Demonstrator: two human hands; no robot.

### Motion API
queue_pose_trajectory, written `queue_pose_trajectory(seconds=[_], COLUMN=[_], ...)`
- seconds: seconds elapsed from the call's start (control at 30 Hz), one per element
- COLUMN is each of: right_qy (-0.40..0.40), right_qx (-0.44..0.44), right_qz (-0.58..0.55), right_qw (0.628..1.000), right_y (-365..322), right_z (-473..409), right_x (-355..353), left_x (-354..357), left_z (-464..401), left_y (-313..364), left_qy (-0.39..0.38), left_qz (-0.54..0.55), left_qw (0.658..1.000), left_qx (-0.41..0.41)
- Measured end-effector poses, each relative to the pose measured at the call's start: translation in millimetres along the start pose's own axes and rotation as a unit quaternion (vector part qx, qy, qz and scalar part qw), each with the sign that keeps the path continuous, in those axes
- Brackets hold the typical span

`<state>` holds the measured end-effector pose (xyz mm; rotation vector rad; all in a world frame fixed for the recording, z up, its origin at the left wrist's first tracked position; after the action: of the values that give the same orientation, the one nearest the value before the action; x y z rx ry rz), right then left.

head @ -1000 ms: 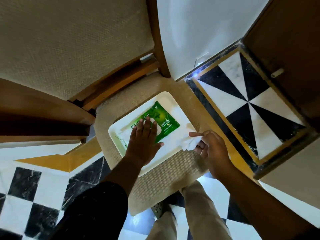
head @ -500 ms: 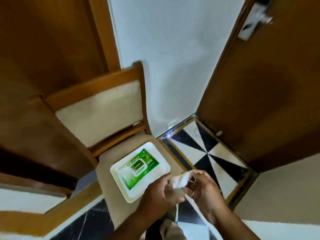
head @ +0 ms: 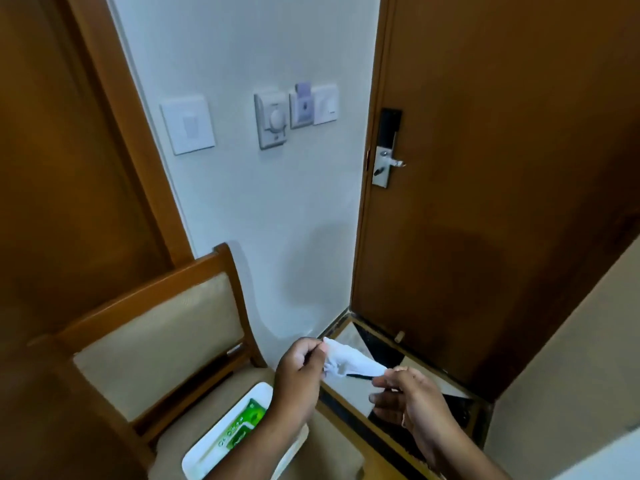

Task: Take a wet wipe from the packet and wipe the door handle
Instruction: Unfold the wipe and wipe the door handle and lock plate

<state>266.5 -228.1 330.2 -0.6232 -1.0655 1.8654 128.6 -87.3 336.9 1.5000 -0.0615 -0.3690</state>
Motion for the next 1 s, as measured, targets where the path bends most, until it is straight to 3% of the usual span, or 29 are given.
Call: queue_pose_trajectory(seconds=[0.13, 0.23, 0.47, 0.7, 0.87, 1.0], right_qy=[0.016, -0.019, -0.090, -0.081, -0.074, -0.051], right_qx=[-0.136, -0.241, -0.313, -0.235, -0.134, -0.145], right_qz=[0.128, 0.133, 0.121, -0.027, -0.145, -0.159], right_qw=[0.982, 0.961, 0.938, 0.968, 0.977, 0.975], right_y=[-35, -73, -142, -162, -175, -203], right_z=[-22, -47, -107, -162, -201, -236], right_x=[-15, -34, -66, -78, -72, -70], left_x=[45, 91, 196, 230, 262, 286], left_z=[-15, -26, -39, -82, -119, -159], left_y=[26, 46, 93, 111, 107, 105], left_qy=[0.004, 0.008, -0.057, -0.046, -0.194, -0.229], left_qz=[0.027, 0.020, 0.118, 0.092, 0.040, 0.007], left_qw=[1.000, 1.000, 0.991, 0.994, 0.979, 0.973], left_qx=[-0.013, 0.020, -0.004, 0.037, 0.040, 0.016])
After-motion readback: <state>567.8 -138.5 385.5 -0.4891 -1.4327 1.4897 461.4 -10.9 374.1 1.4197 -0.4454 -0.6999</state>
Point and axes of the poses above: each hand's wrist, its own z-axis away from the middle knuckle, its own x-axis out of the palm, y = z × x, the point moved 4 cm from there along -z, towards the middle knuckle, and after that the axes turned 14 degrees about y, right-handed, at the moved point
